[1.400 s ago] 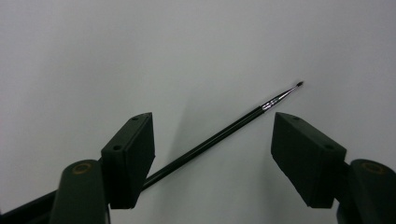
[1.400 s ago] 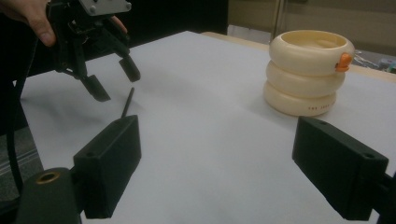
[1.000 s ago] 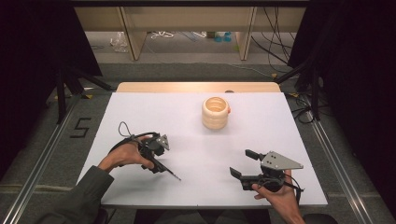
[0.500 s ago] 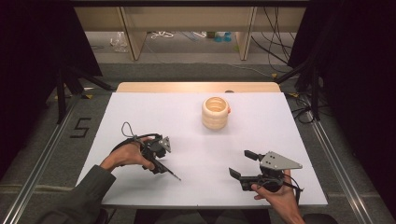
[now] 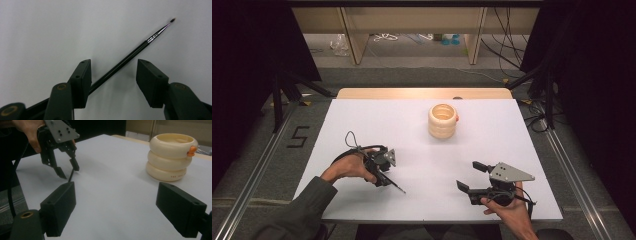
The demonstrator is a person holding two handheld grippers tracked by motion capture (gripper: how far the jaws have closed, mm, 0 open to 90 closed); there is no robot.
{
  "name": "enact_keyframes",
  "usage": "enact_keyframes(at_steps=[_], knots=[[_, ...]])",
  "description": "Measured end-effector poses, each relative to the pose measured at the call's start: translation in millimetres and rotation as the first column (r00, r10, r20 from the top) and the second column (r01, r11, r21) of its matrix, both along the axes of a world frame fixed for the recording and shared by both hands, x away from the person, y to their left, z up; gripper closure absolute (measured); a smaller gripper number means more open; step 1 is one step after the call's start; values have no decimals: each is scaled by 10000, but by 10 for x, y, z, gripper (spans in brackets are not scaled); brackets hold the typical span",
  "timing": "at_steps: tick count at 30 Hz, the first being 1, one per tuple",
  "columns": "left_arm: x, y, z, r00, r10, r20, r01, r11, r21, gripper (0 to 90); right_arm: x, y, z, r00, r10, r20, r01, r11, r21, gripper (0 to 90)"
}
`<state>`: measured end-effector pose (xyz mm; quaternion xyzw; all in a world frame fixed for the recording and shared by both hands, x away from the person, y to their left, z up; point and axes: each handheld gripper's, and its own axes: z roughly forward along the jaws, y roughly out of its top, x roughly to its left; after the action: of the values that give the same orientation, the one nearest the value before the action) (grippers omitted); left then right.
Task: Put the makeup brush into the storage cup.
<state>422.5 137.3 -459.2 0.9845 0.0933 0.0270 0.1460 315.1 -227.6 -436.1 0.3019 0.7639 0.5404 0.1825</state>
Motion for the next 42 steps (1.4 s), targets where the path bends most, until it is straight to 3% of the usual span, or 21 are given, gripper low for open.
enact_keyframes(at_steps=[8,21,34,37,38,39,42], knots=[[15,-37,31,9996,-229,140,226,9995,202,497,2,8,-4,10000,78,1,-78,10000,18,174],[49,-61,-12,9985,-554,-45,556,9959,710,548,3,10,-7,9999,118,-3,-118,9999,31,175],[41,-66,-11,9967,-771,-263,788,9943,725,652,2,10,-7,9999,137,-23,-137,9999,47,178],[34,-70,-11,9966,-760,-315,781,9943,721,674,-8,16,-6,9996,152,-239,-151,9999,79,179],[36,-71,-10,9964,-775,-337,797,9941,732,683,5,12,-9,9999,156,-35,-156,9999,63,179],[36,-72,-9,9963,-774,-360,799,9940,745,694,-5,20,-11,9994,204,-271,-200,9996,179,179],[37,-75,-6,9961,-776,-413,807,9936,792,725,-6,14,-7,9994,194,-286,-191,9998,113,180]])
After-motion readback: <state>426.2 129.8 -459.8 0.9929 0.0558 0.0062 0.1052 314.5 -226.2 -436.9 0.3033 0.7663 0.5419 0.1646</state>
